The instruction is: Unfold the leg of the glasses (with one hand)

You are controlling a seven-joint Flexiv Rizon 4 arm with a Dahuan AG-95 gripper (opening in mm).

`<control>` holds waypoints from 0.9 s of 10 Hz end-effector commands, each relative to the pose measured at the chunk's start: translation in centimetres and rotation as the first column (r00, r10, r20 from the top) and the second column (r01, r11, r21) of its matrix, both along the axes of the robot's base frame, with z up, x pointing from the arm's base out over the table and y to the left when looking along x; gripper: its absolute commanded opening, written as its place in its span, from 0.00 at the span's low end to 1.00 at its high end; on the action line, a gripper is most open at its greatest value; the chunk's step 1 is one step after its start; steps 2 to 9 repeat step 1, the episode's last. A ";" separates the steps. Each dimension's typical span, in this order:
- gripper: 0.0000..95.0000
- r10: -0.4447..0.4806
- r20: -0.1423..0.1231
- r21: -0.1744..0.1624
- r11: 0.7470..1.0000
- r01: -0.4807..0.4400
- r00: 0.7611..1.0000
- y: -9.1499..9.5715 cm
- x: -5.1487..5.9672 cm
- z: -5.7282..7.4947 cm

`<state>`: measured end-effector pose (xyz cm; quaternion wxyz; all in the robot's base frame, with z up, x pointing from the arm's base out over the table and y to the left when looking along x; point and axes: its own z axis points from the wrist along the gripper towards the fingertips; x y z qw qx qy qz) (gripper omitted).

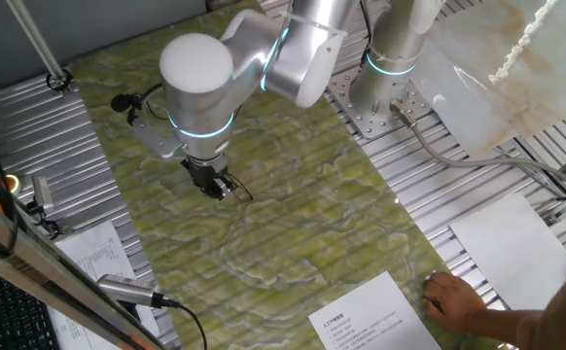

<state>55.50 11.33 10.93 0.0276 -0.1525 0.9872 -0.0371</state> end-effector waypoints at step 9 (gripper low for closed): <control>0.00 -0.007 0.015 0.001 1.000 0.007 1.000 -0.1 -0.1 0.0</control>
